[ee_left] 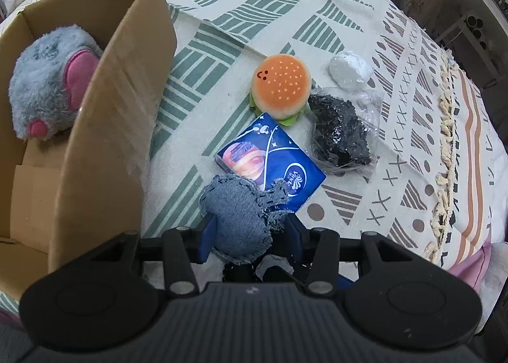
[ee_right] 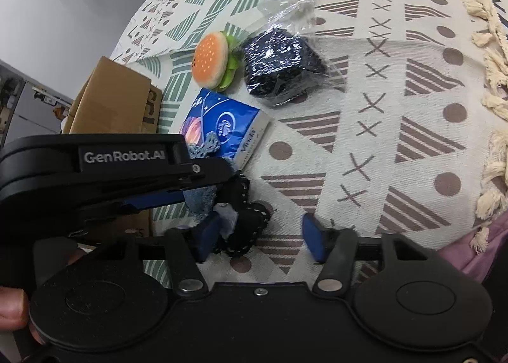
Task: Organize soft objects
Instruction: 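Grasp the denim cloth with the left tool while the right tool grasps the black lace item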
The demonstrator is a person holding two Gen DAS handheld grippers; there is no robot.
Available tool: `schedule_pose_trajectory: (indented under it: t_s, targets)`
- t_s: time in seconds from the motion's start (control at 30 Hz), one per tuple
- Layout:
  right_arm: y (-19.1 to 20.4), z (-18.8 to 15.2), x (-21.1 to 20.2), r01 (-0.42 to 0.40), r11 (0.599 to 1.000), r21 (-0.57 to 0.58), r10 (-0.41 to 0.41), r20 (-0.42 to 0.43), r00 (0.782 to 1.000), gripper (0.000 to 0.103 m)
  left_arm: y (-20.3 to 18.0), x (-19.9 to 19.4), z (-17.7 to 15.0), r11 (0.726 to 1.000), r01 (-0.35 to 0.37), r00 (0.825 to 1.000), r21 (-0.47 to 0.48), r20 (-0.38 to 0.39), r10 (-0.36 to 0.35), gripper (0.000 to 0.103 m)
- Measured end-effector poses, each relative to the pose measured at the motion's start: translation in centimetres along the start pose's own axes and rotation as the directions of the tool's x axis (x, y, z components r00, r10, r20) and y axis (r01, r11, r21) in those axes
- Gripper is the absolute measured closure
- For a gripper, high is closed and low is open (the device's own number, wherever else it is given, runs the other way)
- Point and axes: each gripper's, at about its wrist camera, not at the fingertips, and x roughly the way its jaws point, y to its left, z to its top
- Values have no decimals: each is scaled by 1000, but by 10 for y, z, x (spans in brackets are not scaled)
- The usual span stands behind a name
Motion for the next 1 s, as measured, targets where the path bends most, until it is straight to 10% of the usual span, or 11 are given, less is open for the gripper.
schedule_pose_trajectory:
  t_s: [0.23, 1.0]
  targets:
    - [0, 1, -3, 0, 1000, 7, 0, 8, 1000, 84, 5, 4, 0, 999, 41, 999, -31, -17, -41, 70]
    - [-7, -5, -60, 93, 995, 41, -99, 177, 979, 87, -7, -52, -8, 993, 103, 992, 65, 70, -108, 79]
